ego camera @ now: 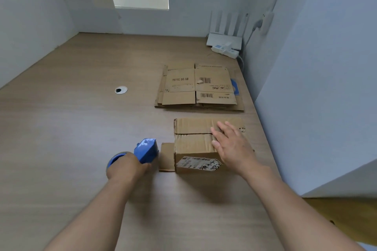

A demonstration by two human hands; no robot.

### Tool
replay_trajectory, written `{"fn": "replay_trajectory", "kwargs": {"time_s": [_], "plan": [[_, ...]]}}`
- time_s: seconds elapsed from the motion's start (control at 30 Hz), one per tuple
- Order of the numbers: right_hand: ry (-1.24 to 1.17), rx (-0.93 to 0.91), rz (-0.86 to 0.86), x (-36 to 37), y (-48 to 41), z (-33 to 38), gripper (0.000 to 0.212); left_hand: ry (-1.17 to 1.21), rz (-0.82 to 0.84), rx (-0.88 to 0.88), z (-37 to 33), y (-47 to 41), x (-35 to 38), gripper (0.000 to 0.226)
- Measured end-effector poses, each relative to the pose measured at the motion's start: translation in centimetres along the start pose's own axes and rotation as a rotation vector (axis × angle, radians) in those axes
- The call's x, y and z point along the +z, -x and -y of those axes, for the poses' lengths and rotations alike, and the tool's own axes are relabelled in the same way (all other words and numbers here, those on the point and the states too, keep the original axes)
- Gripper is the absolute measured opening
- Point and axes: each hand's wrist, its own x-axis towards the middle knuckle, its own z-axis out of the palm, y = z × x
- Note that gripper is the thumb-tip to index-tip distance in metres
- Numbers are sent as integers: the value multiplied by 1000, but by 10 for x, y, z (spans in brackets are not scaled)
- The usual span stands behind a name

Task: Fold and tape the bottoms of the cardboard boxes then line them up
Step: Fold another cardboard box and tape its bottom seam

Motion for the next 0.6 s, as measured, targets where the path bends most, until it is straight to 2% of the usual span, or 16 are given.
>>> {"fn": "replay_trajectory", "kwargs": {"time_s": [0.13, 0.23, 0.33, 0.47, 0.53, 0.6], "plan": [[9, -1, 4, 2, 1, -1, 94, -5, 1, -9, 1, -8, 4, 27], [-11, -11, -7, 4, 1, -2, 93, 120, -24, 29, 5, -6, 5, 27], [-54, -15, -49, 5, 1, -2, 89, 208, -191, 110, 3, 4, -18, 33], [-45, -11, -42, 5, 2, -1, 90, 207, -571, 394, -20, 31, -63, 45], [-46, -1, -25, 2, 1, 1, 78, 194, -658, 572, -34, 45, -76, 47], [-58, 5, -8, -3, 1, 3, 65, 158, -660, 719, -49, 62, -84, 47]]}}
